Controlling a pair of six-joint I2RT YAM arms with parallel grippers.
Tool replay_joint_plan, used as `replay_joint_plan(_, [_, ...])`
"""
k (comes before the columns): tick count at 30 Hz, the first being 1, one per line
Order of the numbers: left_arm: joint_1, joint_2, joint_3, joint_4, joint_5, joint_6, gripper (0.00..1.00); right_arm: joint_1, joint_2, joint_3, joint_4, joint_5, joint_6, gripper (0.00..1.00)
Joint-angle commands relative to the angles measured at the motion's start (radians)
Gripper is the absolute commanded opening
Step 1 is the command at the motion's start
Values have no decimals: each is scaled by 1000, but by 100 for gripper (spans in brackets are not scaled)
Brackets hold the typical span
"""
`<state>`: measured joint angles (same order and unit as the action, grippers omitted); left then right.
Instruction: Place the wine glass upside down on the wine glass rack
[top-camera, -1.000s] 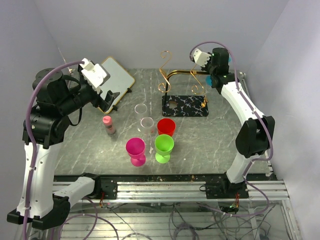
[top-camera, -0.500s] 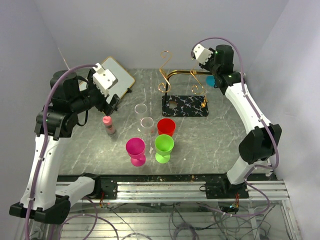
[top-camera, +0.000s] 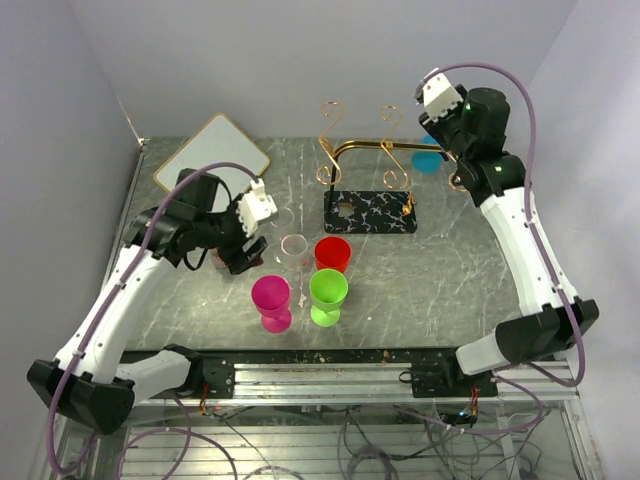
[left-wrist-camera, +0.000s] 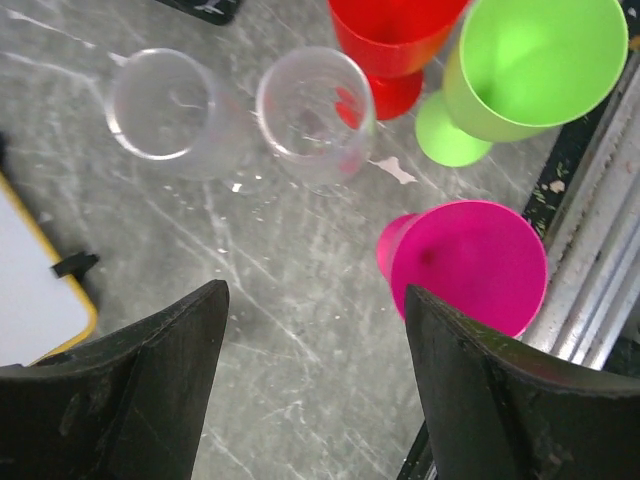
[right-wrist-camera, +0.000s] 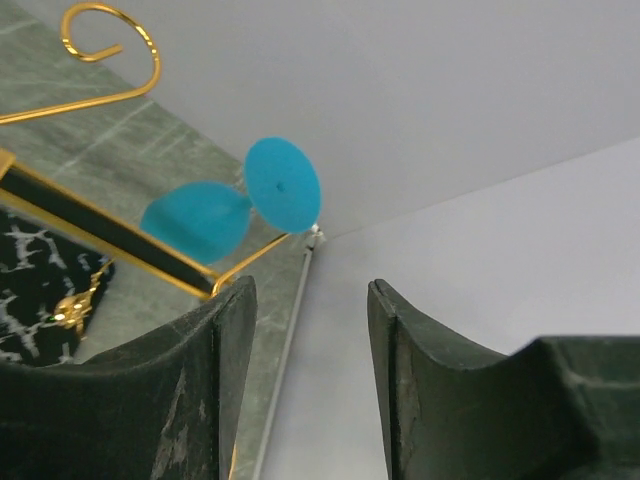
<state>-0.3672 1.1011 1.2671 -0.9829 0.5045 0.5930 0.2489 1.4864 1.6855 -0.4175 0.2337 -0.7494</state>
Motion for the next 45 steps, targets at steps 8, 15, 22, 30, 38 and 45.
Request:
replay_joint_plan(8, [-142,64,-130,13,-56,51,76,2,-179,-65,-211,-161,235,58])
replay_joint_plan(15, [-201,123,-176,49,-92,39,52,2,-204,-101,-212,-162,236,59])
replay_joint_plan(22, [-214,133,-174,29,-149,36,21,1,-200,-115,-209,-167,235,59])
replay_joint_plan(30, [-170,66,-136,-95,-198,70,7,-7,-187,-112,-219,-185,243,62])
replay_joint_plan(38, [66,-72,3,-174,-107,45,7,-47,-177,-80,-274,-291,264,71])
replay_joint_plan(45, [132,-112,200,-171,-121,-55,7,-117,-184,-27,-313,-547,358,80])
